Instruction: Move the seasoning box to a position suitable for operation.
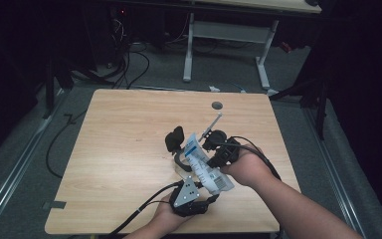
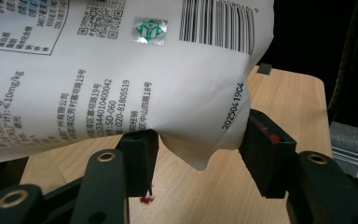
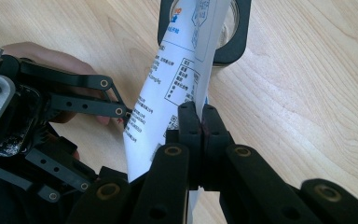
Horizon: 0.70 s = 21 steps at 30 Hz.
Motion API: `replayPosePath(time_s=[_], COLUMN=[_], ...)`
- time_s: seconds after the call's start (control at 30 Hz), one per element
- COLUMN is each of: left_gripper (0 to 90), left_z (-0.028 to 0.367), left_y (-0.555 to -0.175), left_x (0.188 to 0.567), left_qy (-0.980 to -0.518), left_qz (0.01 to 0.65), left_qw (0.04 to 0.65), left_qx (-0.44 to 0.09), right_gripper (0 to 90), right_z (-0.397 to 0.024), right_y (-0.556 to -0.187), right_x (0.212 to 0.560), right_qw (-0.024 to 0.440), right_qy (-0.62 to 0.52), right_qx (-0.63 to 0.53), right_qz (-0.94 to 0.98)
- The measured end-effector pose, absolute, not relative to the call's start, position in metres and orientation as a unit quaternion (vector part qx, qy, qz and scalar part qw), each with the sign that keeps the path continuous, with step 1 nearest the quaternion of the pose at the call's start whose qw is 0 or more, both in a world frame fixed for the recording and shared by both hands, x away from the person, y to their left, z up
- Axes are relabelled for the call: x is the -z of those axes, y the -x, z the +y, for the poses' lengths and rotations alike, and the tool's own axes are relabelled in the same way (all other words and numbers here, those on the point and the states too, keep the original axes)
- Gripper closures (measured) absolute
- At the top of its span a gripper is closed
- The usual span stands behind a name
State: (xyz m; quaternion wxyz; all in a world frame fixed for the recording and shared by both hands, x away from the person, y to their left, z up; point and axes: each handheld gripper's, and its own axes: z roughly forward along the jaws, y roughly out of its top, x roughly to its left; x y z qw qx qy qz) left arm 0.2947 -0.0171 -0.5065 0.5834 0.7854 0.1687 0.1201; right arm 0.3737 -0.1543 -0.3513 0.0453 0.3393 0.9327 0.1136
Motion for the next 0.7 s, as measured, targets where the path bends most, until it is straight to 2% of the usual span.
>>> replayPosePath(time_s=[0.17,0.37,0.7], left_gripper=[49.6,44.7,44.5], left_z=[-0.0175,-0.019,-0.0218], left_y=[-0.2956,-0.2985,-0.3004], left_x=[0.5043,0.5084,0.5141], left_qy=[-0.78,-0.783,-0.791], left_qz=[0.175,0.175,0.172], left_qw=[0.59,0.585,0.572], left_qx=[-0.112,-0.119,-0.133], right_gripper=[89.9,90.0,90.0], right_z=[-0.1524,-0.1495,-0.1491], right_y=[-0.3749,-0.374,-0.3718], right_x=[0.3486,0.3459,0.3445], right_qw=[0.05,0.053,0.053], right_qy=[-0.34,-0.338,-0.338], right_qx=[-0.111,-0.111,-0.114], right_qz=[0.933,0.933,0.933])
